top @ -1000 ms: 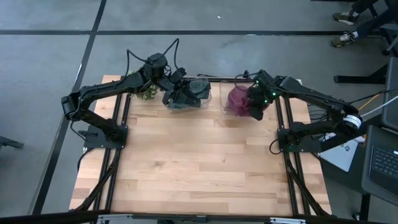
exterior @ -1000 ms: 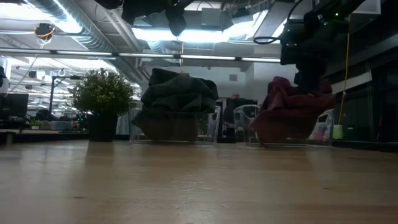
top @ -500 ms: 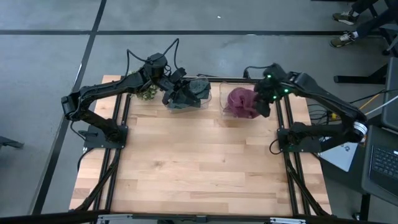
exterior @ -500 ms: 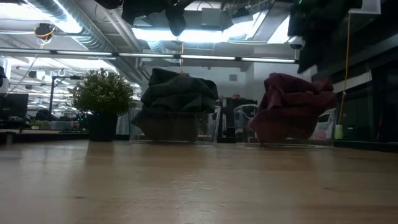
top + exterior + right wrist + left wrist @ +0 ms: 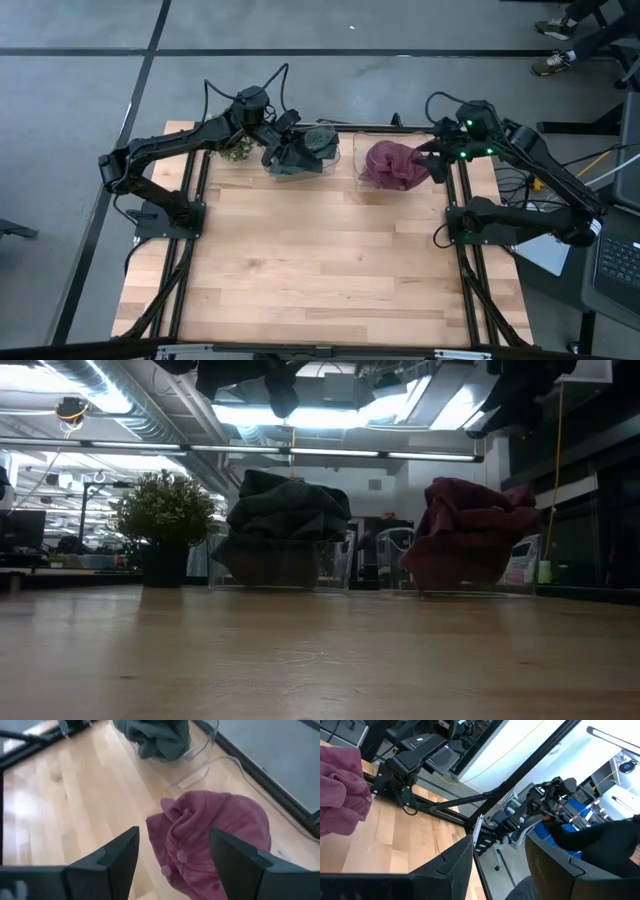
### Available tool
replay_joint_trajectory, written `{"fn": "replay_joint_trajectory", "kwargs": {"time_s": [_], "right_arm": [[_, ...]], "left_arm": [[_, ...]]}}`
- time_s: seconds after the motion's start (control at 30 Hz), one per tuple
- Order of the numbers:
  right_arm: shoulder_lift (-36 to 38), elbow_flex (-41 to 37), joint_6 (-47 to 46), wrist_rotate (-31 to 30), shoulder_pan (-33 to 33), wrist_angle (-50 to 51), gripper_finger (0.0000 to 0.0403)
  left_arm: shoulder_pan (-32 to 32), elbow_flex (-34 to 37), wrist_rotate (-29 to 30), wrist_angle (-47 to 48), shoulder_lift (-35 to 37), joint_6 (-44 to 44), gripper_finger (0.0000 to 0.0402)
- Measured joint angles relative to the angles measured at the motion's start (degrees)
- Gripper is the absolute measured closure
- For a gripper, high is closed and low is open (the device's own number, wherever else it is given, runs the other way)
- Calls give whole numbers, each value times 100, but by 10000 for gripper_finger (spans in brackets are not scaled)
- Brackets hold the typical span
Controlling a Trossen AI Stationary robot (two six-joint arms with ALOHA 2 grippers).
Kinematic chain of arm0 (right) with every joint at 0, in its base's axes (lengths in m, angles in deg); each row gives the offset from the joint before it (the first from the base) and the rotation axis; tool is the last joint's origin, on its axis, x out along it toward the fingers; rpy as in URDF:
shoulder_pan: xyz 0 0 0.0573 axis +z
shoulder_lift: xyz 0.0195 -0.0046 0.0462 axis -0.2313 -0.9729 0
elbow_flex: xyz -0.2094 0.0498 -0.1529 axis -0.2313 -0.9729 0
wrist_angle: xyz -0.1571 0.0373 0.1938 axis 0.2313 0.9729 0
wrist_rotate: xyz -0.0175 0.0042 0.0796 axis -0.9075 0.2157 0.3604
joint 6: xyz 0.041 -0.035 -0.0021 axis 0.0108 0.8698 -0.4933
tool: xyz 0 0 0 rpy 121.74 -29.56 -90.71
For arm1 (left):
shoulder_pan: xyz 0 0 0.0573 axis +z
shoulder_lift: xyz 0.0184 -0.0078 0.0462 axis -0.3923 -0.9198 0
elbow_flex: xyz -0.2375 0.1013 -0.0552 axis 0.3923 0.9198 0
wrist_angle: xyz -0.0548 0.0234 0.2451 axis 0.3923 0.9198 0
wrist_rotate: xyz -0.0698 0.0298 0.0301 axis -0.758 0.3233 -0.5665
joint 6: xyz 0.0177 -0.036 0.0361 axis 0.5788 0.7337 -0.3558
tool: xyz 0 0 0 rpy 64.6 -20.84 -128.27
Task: Pick & Place hat
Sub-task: Return to home position
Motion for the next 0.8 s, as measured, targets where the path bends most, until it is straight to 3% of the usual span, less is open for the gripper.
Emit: {"fn": "replay_joint_trajectory", "kwargs": {"time_s": [0.17,0.3,0.53,0.67,0.8], "right_arm": [[59,-30,-48,800,-1,-61,166],[580,-562,-31,1199,0,-308,166],[1950,-2089,-732,1416,0,-2392,166],[2691,-3029,-1093,1711,0,-3527,166],[3359,-3872,-1320,1620,0,-4337,166]], "left_arm": [[0,-1,27,-15,0,-59,226],[-49,-1,616,-24,31,-468,226],[-237,-1,1437,190,264,-1152,226],[-269,-2,2080,870,595,-1682,226],[-363,0,2848,1613,1005,-2125,226]]}}
